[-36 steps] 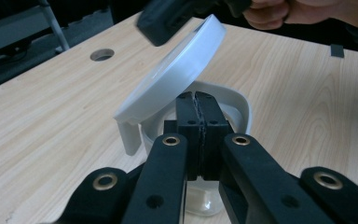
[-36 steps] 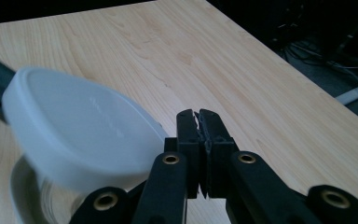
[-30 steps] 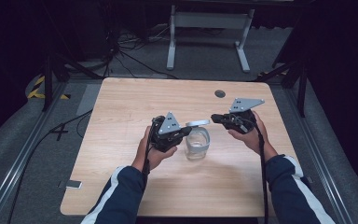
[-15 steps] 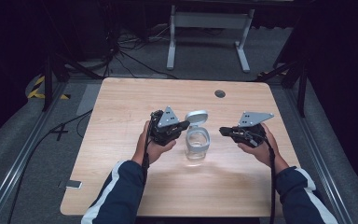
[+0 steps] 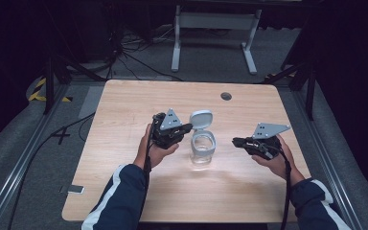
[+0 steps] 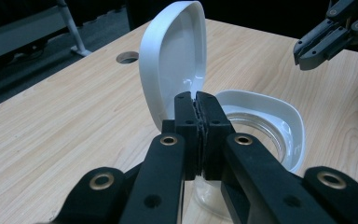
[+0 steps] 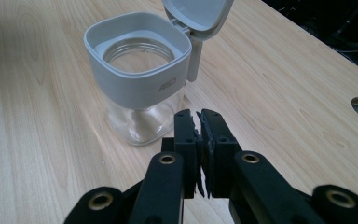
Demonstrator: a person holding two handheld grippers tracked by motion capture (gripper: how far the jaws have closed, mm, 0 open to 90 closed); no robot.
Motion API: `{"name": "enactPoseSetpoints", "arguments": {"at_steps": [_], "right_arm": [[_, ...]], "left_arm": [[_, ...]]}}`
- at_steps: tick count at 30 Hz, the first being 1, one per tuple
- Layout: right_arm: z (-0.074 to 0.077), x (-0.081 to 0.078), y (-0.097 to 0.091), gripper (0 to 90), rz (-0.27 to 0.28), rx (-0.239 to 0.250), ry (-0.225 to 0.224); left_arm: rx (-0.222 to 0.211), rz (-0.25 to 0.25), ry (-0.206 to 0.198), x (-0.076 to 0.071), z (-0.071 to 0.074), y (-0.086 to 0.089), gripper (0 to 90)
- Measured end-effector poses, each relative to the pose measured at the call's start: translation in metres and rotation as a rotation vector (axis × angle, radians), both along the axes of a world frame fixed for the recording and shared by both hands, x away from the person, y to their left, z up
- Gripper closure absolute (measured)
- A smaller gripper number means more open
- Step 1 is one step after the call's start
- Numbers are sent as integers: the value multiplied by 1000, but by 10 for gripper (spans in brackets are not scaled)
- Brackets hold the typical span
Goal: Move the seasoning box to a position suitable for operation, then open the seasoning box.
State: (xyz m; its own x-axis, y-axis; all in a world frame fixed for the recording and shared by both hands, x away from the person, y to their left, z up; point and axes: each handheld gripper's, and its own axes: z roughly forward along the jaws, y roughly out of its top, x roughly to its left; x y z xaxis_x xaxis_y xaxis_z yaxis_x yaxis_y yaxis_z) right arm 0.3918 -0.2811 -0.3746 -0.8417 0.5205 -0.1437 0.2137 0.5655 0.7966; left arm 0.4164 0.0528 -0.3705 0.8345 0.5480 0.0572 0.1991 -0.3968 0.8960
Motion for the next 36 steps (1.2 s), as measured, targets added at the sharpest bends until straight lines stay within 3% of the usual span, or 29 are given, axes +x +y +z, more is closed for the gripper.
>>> {"name": "enactPoseSetpoints", "arguments": {"at_steps": [8, 11, 14, 16, 22, 27, 33, 36], "right_arm": [[-2, -11, -10, 800, 1, 7, -11], [-3, -16, -15, 767, 0, 12, -22], [-5, -22, -20, 717, -7, 17, -25], [-7, -27, -24, 684, -12, 16, -22], [-13, -40, -33, 615, -23, -24, -35], [-18, -49, -40, 556, -40, -57, -43], [-25, -58, -52, 490, -82, -85, -34], [-28, -62, -61, 462, -104, -88, -28]], "left_arm": [[40, -10, -3, -10, -5, 6, 838], [81, -23, -9, -18, -9, 11, 794], [160, -22, -29, -26, -11, 20, 733], [179, -17, -24, -32, -15, 28, 695], [250, 17, -5, -45, -31, 56, 586], [278, 61, 14, -54, -43, 76, 488], [367, 92, 26, -67, -58, 95, 369], [377, 105, 48, -70, -64, 104, 332]]}}
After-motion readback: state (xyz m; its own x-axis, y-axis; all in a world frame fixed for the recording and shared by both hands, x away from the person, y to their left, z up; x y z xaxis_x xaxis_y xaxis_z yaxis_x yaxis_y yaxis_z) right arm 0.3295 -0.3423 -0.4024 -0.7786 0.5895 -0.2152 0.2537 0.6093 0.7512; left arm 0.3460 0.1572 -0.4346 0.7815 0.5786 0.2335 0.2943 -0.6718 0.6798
